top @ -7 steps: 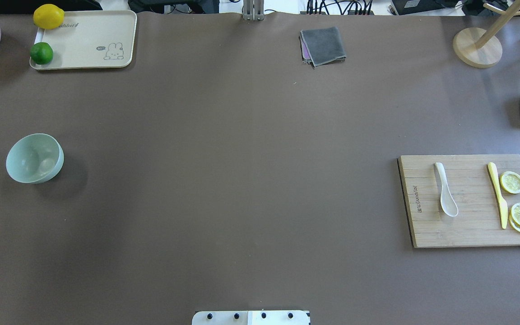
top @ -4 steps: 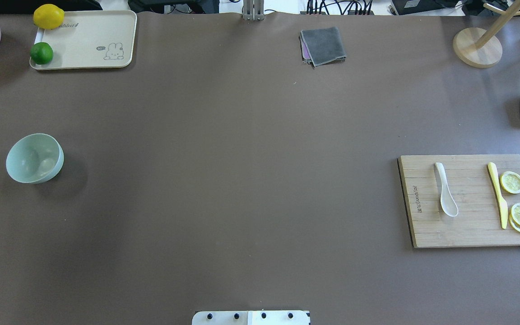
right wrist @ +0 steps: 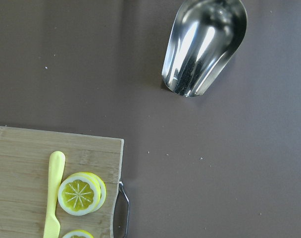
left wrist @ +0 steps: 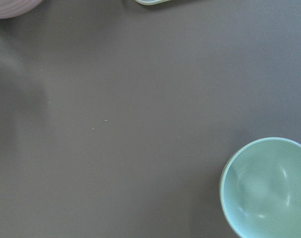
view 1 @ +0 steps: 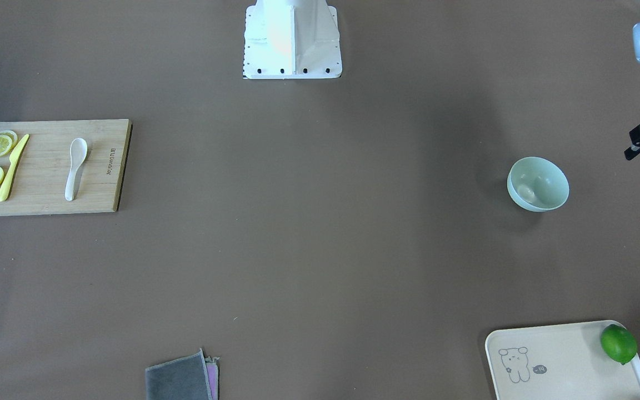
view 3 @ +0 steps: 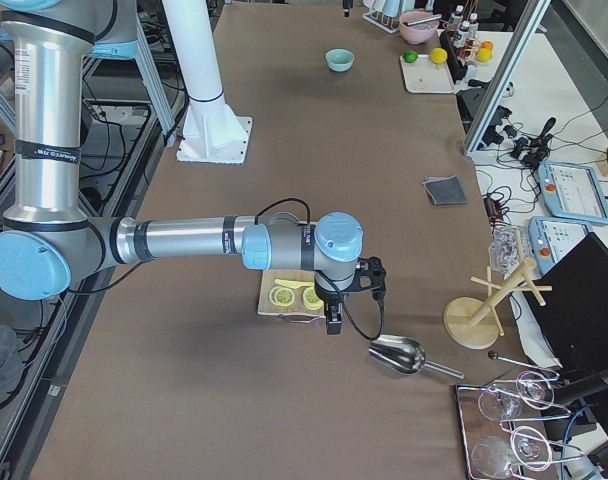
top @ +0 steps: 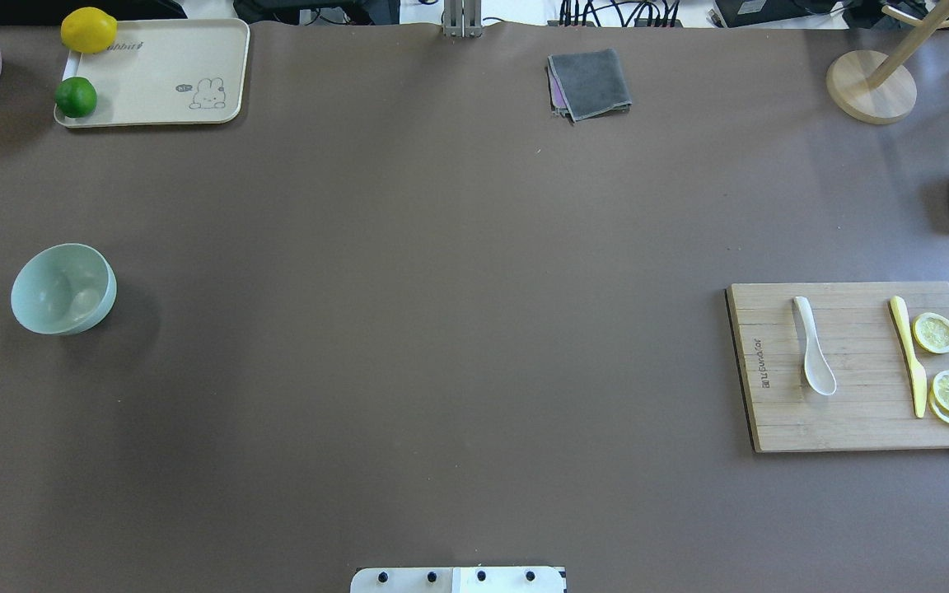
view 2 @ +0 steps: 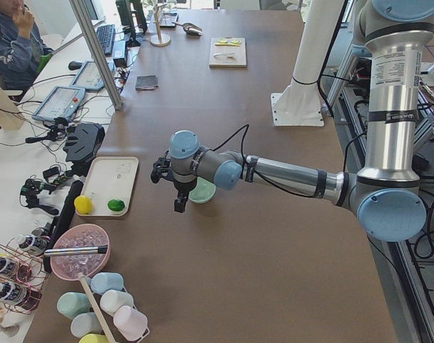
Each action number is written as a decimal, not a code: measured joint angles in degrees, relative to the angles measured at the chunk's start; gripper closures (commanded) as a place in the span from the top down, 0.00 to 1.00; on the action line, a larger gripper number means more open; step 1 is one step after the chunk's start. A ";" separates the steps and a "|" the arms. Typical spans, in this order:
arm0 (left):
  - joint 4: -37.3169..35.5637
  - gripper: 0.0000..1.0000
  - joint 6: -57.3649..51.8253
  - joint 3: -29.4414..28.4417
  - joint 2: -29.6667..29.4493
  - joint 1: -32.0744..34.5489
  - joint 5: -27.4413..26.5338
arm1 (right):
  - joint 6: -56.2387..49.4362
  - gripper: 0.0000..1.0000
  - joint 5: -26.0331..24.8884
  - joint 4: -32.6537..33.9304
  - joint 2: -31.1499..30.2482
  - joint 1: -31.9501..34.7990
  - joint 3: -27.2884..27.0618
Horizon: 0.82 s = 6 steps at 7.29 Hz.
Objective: Place spoon in bowl
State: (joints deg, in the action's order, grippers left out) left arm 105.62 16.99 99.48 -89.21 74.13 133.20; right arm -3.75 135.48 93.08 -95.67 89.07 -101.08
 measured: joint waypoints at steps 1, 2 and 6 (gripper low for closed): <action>2.98 0.98 3.54 -2.48 -1.00 -3.05 -0.11 | -0.02 1.00 0.05 0.00 0.12 -0.02 0.10; 5.68 0.98 5.27 -4.82 -1.59 -4.85 -0.15 | 0.00 1.00 -0.02 0.00 0.46 -0.06 0.25; 13.72 0.57 9.46 -12.59 -4.87 -10.31 -0.28 | 0.07 1.00 2.57 0.07 0.91 -0.27 0.92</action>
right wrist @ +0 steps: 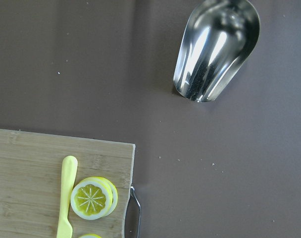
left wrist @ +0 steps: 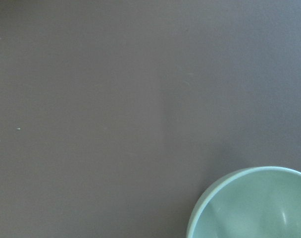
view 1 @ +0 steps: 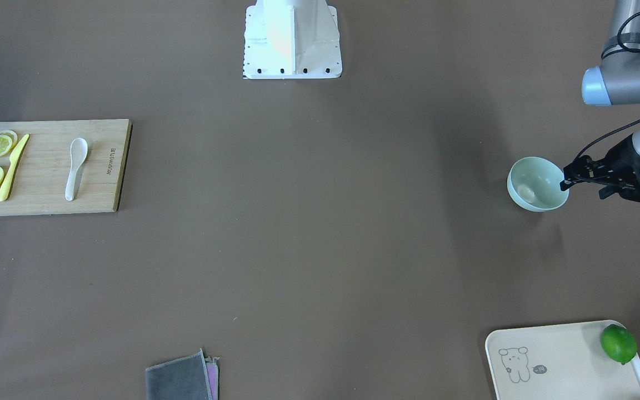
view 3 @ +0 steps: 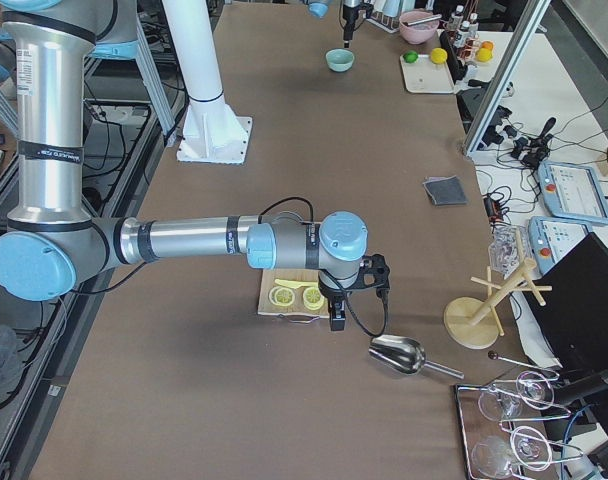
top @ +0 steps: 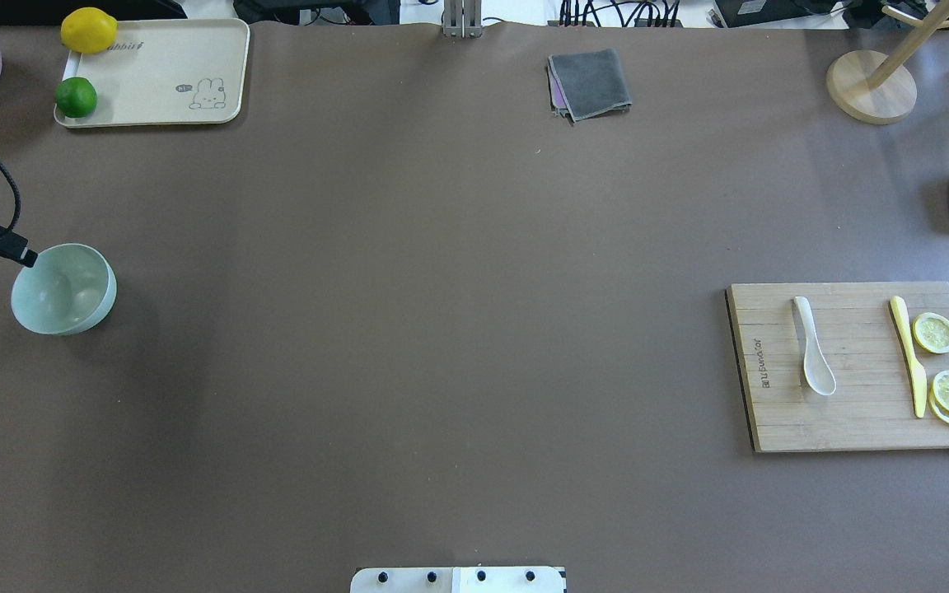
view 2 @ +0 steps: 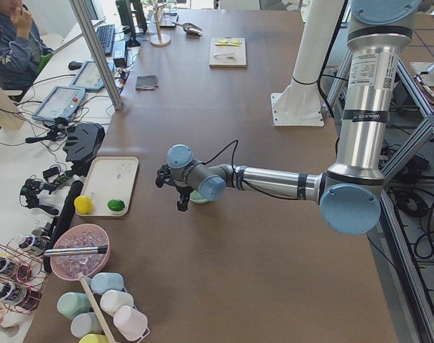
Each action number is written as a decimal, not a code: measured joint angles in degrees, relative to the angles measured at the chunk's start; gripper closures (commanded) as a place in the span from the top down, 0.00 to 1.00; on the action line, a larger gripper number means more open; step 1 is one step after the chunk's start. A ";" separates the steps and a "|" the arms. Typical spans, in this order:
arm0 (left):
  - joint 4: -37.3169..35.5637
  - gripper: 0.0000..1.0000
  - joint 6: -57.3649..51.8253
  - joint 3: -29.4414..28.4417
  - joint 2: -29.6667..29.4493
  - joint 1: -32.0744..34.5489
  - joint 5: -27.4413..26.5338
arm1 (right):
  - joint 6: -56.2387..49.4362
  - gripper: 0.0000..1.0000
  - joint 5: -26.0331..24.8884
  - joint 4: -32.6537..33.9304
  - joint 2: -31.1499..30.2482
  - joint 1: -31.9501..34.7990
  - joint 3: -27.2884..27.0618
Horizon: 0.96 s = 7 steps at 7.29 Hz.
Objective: Place spoon in bowl
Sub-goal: 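Slide the green bowl centerward with the left gripper while the right arm reaches out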
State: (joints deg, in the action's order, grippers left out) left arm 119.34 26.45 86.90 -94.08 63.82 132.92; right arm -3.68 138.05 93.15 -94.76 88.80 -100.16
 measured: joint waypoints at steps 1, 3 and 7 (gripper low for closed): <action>1.71 0.01 0.95 -0.61 -0.03 -1.03 -0.02 | -0.05 1.00 0.78 -0.06 0.15 -0.20 0.55; 2.98 0.00 1.68 -0.60 0.35 -1.75 0.02 | -0.15 1.00 1.18 -0.10 0.48 -0.64 0.92; 1.43 0.00 3.21 1.35 -1.12 -1.78 0.24 | -0.36 1.00 1.33 -0.16 1.14 -1.18 0.33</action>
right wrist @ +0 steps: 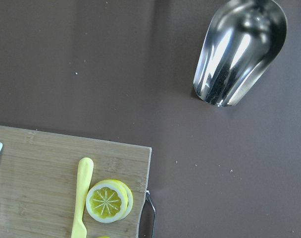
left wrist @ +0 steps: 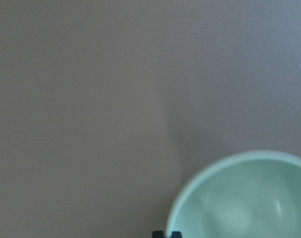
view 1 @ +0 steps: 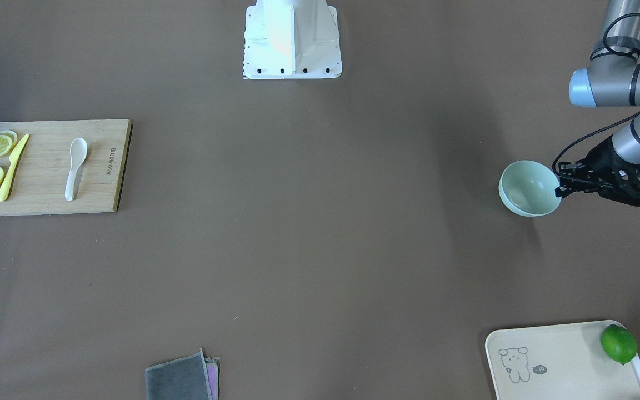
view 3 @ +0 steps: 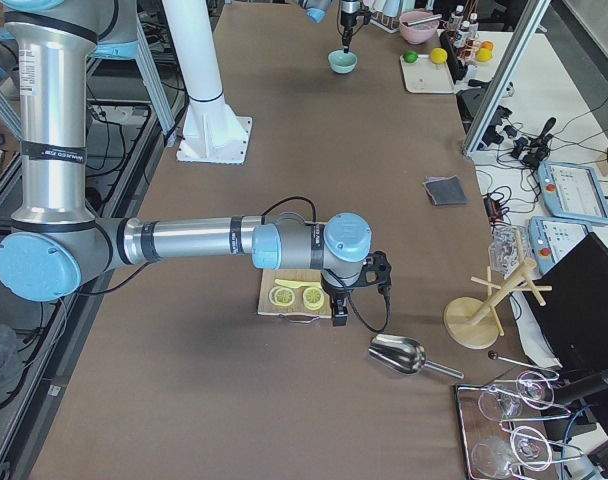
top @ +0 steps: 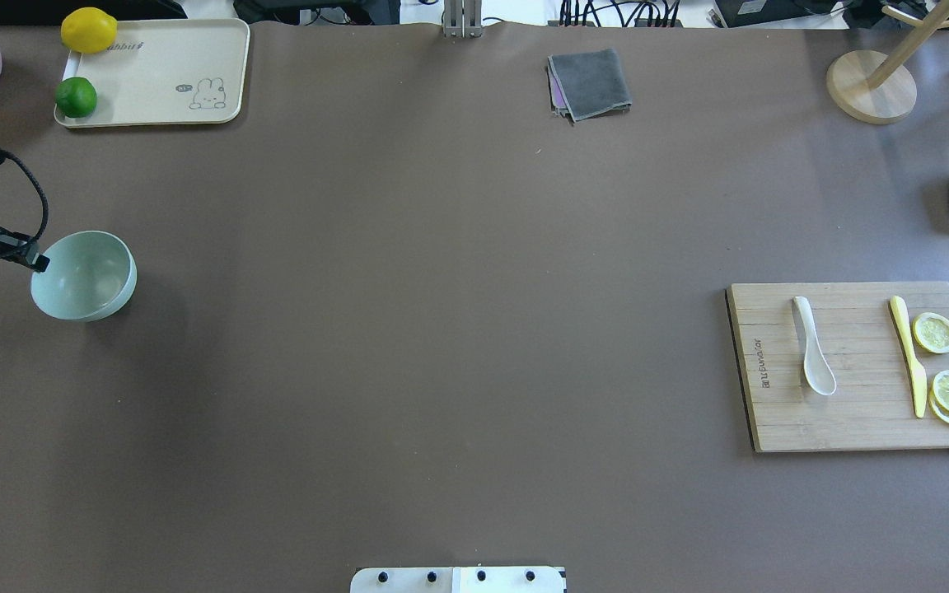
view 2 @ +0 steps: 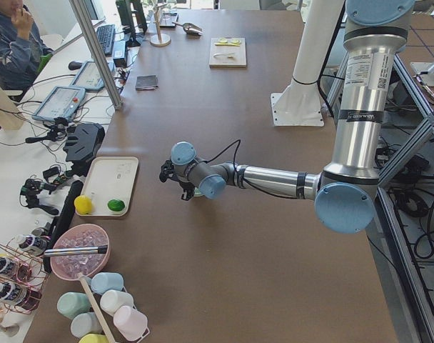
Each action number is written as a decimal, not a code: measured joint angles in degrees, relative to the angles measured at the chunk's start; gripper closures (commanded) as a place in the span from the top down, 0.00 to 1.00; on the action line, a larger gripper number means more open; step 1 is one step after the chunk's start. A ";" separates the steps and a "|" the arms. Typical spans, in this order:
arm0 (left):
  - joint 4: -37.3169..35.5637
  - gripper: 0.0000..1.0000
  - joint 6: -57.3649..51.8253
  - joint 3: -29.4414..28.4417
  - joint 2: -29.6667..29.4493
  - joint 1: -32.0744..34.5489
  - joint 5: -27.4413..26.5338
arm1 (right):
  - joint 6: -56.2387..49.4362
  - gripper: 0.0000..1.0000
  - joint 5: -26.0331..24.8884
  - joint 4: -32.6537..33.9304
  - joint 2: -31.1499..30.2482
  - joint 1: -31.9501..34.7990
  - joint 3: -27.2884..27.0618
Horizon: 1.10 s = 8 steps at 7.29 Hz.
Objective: Place spoon in bowl
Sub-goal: 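Slide the green bowl centerward with the left gripper while the right arm reaches out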
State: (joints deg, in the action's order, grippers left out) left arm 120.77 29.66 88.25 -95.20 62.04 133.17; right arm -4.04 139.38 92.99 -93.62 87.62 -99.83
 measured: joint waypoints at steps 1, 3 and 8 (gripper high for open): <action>-2.66 0.00 4.04 1.52 -2.30 -0.04 0.07 | 0.23 1.00 0.01 0.00 0.89 -0.42 -0.14; -10.69 0.00 16.18 7.08 -8.42 -3.23 -0.29 | 2.84 1.00 -0.06 -0.05 3.76 -2.90 -0.66; -15.72 0.00 47.84 8.73 -25.46 -23.78 -14.67 | 28.84 1.00 -4.41 -1.01 8.91 -21.03 -8.21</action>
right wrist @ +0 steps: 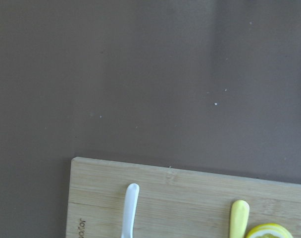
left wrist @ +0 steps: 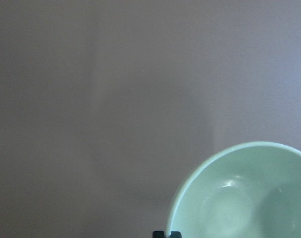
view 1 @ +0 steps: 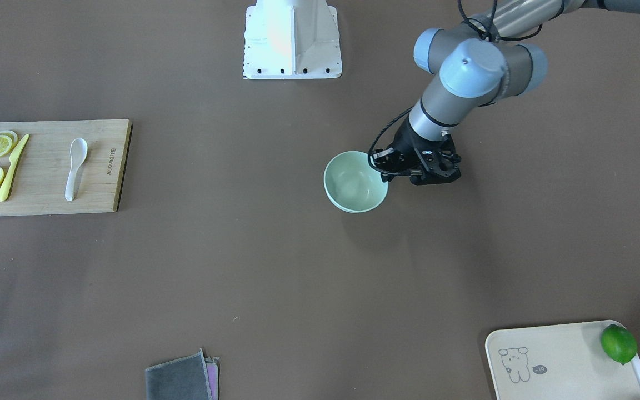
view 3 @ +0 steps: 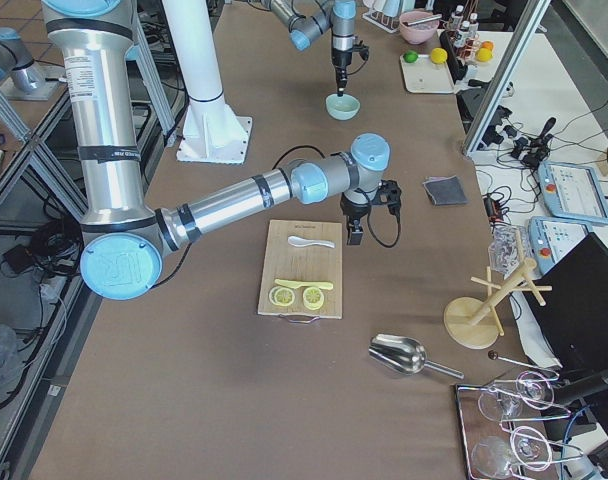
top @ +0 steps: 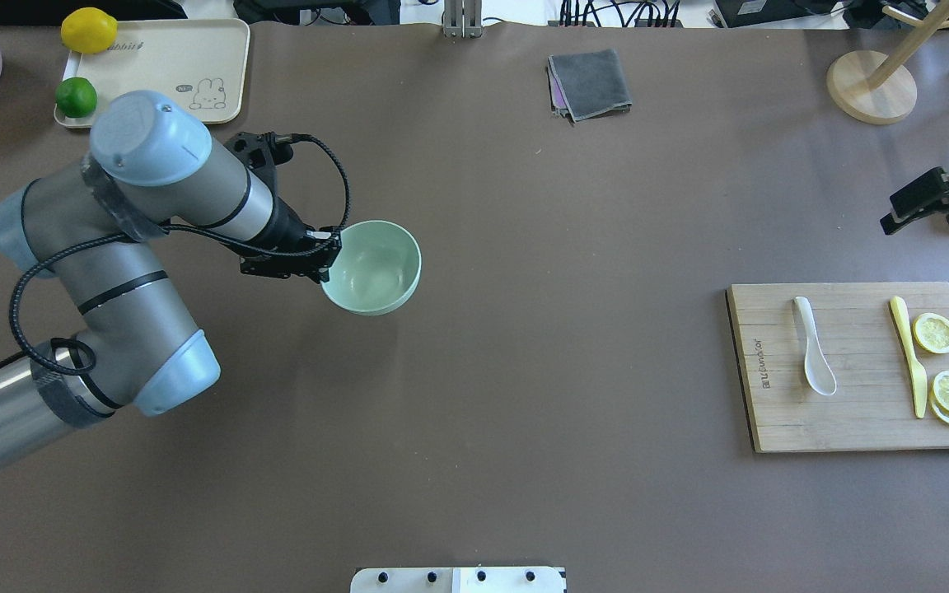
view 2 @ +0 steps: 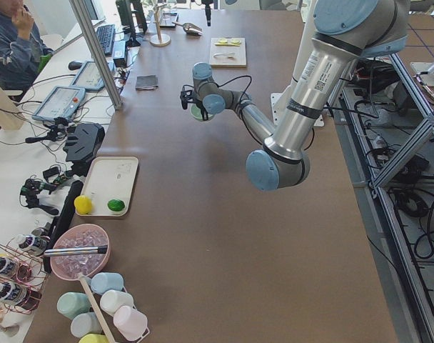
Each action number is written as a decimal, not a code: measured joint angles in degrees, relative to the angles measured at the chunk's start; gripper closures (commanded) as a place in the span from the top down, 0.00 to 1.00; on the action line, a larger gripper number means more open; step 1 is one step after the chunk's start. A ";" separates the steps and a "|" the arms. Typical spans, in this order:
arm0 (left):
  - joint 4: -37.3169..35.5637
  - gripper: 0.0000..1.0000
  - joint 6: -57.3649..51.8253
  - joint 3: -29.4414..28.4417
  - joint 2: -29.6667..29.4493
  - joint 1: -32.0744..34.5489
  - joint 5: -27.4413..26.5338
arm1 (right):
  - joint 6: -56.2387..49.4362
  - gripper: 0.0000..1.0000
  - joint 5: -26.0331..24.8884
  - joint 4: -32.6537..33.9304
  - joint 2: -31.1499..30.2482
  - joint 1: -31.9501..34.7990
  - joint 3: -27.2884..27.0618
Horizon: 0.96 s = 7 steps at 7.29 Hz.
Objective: Place spoon in bowl
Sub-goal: 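Slide the green bowl centerward with the left gripper while the right arm reaches out, then release the bowl with the left gripper while the right gripper grasps the white spoon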
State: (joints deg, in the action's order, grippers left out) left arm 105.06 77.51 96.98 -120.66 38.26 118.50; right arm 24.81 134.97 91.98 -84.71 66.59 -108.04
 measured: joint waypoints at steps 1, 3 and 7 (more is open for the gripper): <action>-0.76 0.00 2.58 -1.66 -2.87 -3.10 -3.35 | 5.39 1.00 -2.43 -3.17 -0.36 -4.38 -0.72; -2.43 0.00 5.70 -5.46 -7.81 -6.69 -7.67 | 14.53 1.00 -7.74 -10.71 -2.15 -11.44 -0.77; -2.80 0.00 6.79 -8.31 -10.10 -9.02 -10.71 | 20.43 1.00 -10.60 -17.48 -4.44 -15.97 2.59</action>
State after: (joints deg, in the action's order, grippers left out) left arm 102.26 84.29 88.68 -130.76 29.24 107.79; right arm 45.24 124.37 74.51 -89.15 50.62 -105.45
